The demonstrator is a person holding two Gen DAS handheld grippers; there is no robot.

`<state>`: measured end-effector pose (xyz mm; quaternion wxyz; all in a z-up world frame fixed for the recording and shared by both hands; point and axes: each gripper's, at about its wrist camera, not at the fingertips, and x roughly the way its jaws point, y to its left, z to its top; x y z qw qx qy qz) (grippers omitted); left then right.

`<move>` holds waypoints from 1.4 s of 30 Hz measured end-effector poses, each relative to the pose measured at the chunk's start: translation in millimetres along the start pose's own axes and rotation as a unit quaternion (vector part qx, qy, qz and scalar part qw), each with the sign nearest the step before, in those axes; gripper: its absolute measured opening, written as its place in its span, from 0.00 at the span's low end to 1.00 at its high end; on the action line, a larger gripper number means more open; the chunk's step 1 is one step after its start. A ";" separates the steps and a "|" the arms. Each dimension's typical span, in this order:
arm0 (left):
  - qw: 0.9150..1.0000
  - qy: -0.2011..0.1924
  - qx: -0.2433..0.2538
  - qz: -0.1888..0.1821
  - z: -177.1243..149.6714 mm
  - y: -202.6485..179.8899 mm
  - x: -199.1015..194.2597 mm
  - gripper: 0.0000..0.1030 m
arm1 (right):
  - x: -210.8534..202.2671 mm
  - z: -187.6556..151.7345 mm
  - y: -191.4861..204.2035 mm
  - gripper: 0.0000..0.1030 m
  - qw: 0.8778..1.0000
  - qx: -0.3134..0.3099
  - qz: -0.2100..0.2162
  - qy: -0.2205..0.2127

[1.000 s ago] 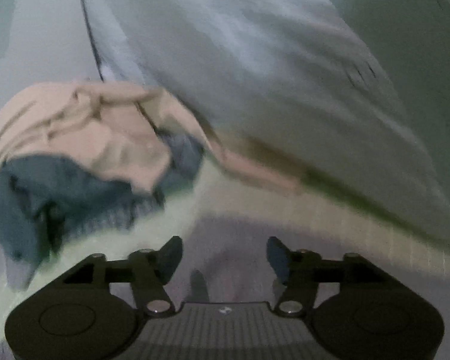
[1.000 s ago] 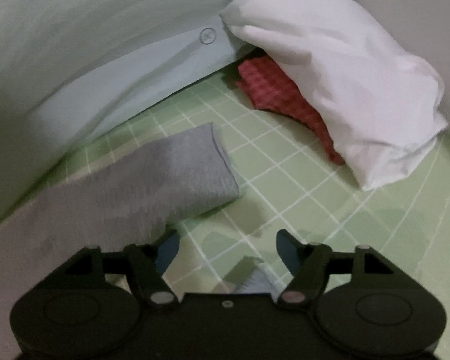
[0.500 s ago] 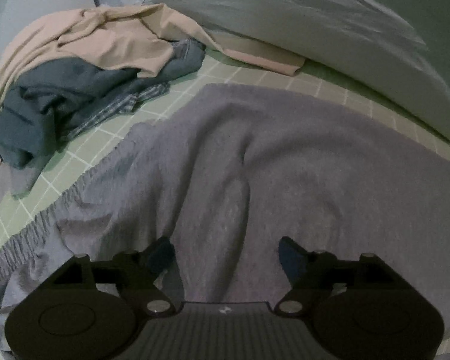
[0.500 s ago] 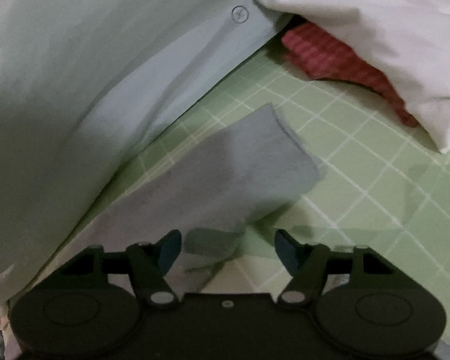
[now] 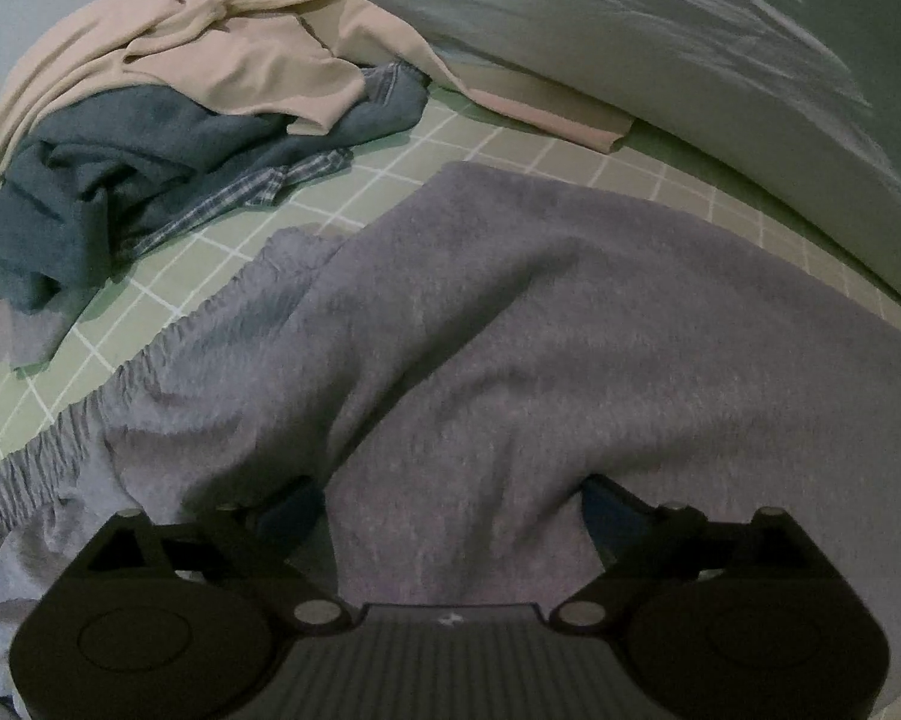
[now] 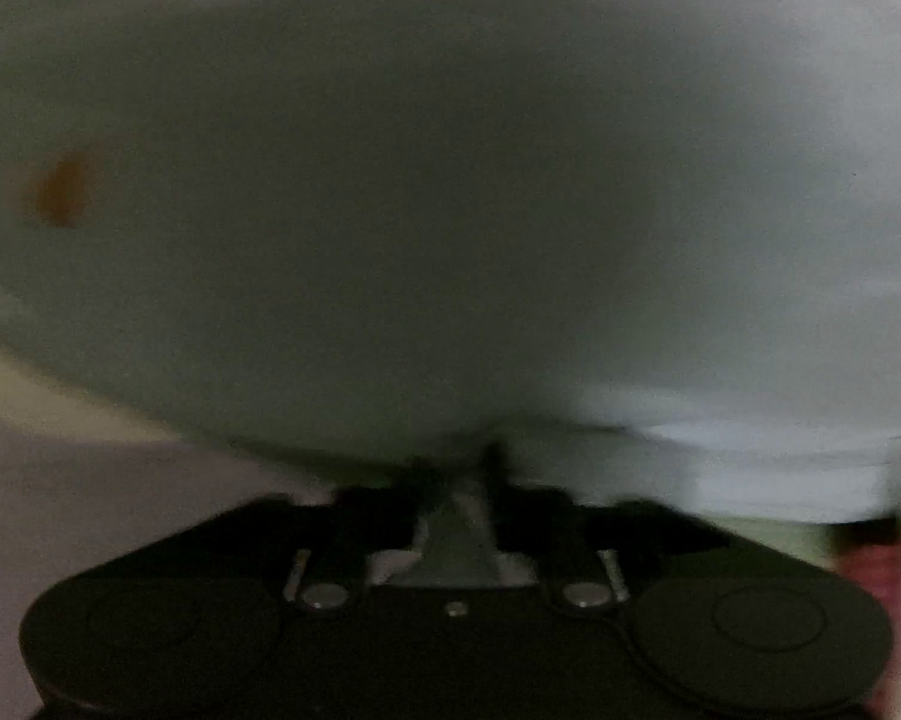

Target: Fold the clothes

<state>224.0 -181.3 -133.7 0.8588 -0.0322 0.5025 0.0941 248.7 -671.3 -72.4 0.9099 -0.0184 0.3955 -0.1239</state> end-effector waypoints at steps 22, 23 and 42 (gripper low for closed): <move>1.000 -0.003 -0.015 -0.001 0.0 0.1 4.1 1.00 | -13.5 -85.1 -76.4 0.35 0.958 0.288 0.002 0.007; 1.000 -0.003 -0.015 -0.001 0.0 0.2 4.3 1.00 | -9.6 -83.6 -73.6 0.35 0.959 0.284 -0.002 0.010; 1.000 0.001 -0.004 -0.008 1.3 2.5 6.4 1.00 | -78.2 -84.6 -97.6 0.72 0.957 0.284 -0.057 -0.006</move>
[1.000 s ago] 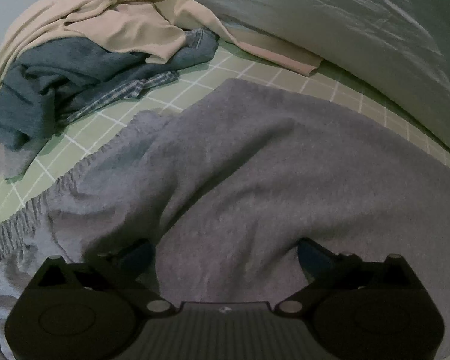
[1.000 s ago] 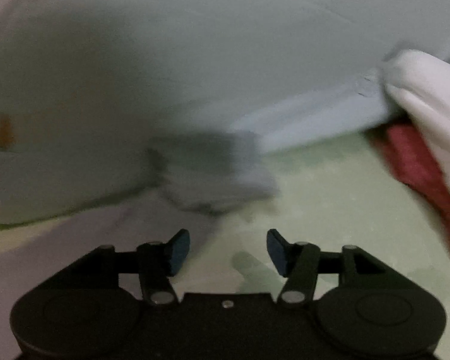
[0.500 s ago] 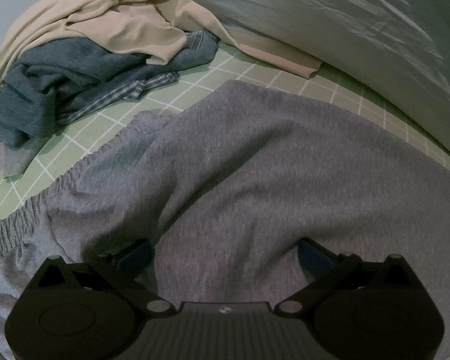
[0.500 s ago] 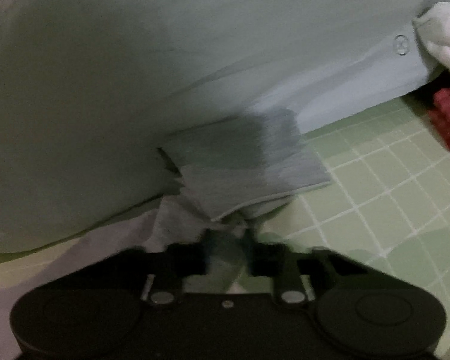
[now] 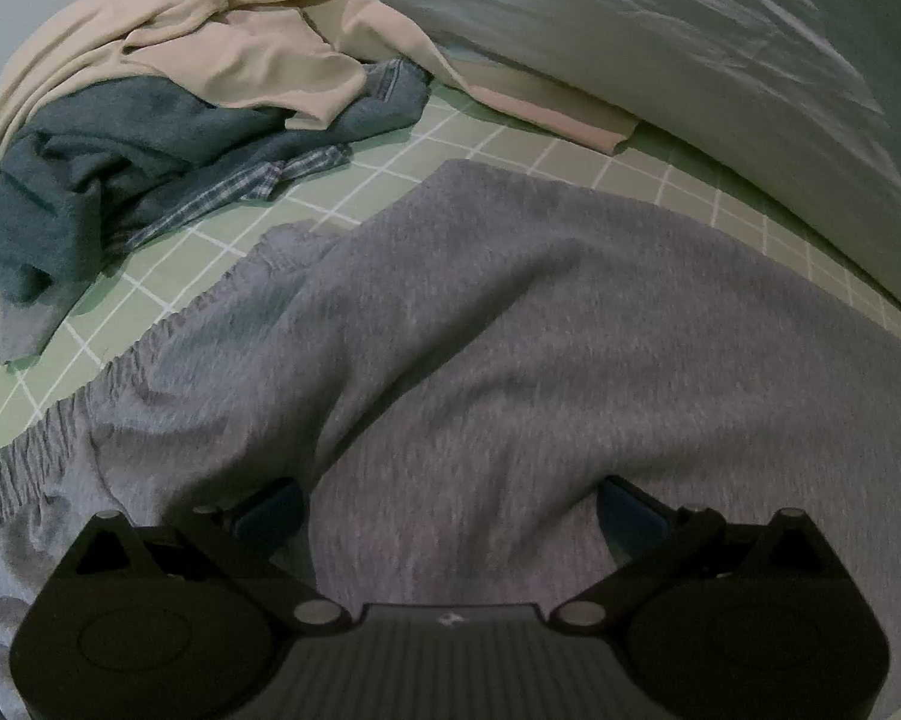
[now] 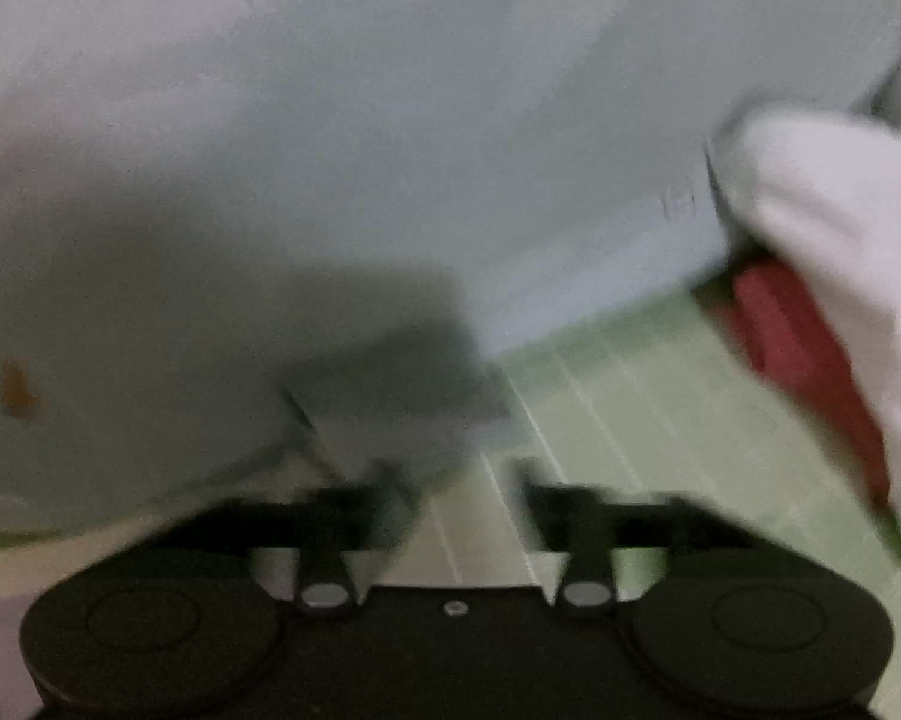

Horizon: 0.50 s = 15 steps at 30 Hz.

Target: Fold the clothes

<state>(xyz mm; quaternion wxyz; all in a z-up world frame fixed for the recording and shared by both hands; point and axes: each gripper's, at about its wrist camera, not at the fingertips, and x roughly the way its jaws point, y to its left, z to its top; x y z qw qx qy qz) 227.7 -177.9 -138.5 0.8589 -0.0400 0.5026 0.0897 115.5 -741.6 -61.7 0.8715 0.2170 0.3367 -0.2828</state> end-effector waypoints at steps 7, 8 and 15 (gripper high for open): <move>1.000 -0.003 0.001 -0.001 -1.3 0.6 0.4 1.00 | 48.8 -24.4 38.8 1.00 0.997 -0.071 0.003 0.012; 1.000 -0.003 0.002 -0.002 -1.1 0.6 0.7 1.00 | 51.8 -25.0 42.3 1.00 0.997 -0.081 -0.001 0.007; 1.000 -0.003 0.005 -0.004 -1.4 1.6 2.2 1.00 | 65.3 -15.0 47.2 0.50 0.995 -0.094 0.002 0.017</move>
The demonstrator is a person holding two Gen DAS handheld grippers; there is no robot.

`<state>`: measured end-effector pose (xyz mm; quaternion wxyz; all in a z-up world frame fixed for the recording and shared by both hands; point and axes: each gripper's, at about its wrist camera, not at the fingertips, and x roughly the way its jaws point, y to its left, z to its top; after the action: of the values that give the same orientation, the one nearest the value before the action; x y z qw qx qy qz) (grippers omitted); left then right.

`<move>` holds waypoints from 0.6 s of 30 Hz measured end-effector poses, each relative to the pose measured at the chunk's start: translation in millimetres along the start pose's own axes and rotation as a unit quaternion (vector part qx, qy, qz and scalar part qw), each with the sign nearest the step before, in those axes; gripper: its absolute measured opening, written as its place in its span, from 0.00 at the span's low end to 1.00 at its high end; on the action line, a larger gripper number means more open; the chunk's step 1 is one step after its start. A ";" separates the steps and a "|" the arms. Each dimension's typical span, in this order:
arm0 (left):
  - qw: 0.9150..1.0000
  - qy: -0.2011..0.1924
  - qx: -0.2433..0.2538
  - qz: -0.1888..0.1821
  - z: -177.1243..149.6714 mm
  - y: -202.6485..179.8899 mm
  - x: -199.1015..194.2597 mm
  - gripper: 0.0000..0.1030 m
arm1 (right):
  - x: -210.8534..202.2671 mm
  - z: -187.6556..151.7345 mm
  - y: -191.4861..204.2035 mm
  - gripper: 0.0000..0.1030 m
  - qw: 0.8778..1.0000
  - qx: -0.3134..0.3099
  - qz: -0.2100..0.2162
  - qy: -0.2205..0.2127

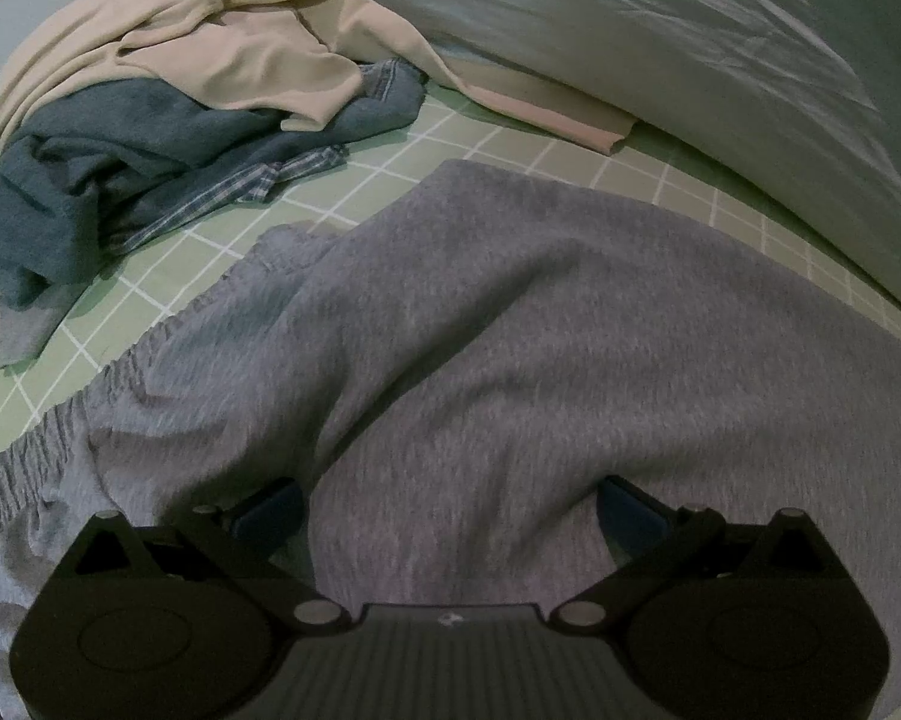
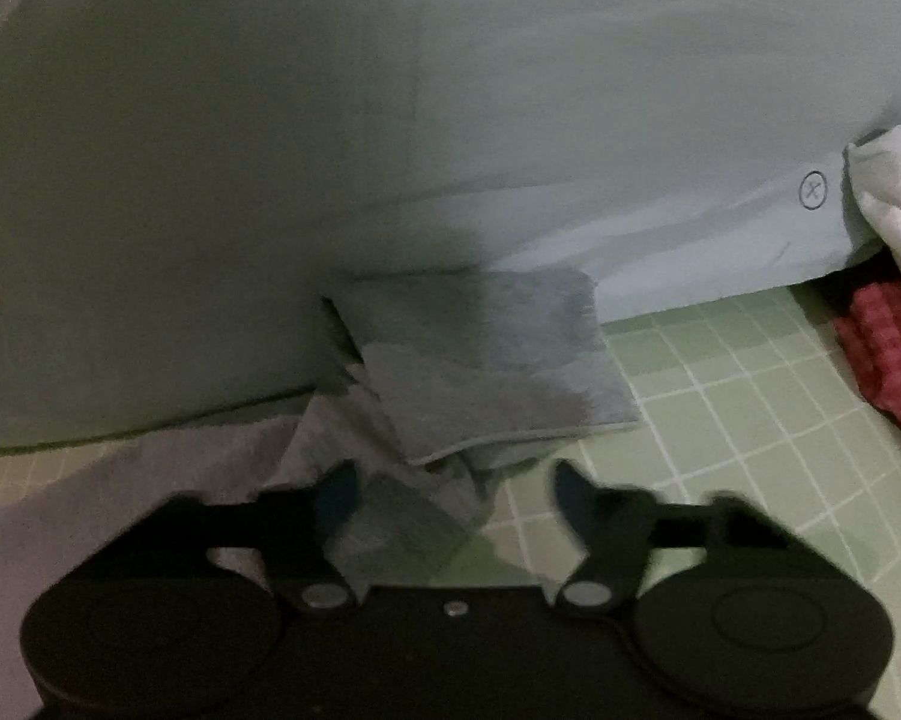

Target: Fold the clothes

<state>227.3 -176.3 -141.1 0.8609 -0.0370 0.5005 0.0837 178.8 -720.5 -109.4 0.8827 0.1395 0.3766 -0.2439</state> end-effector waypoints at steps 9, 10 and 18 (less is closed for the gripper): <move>1.000 0.001 0.002 -0.001 -0.1 0.1 0.5 1.00 | 0.6 3.7 -20.8 0.00 0.998 0.055 0.033 0.015; 1.000 0.002 0.003 -0.002 0.4 0.3 0.7 1.00 | -12.5 6.9 -24.8 0.00 0.998 0.061 0.030 0.002; 1.000 0.007 0.006 -0.004 2.6 0.3 1.0 1.00 | -91.5 26.2 -59.2 0.00 0.990 0.120 0.021 -0.078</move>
<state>229.9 -175.5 -140.6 0.8580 -0.0347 0.5066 0.0773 108.0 -751.9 -28.3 0.8911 0.2327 0.2717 -0.2791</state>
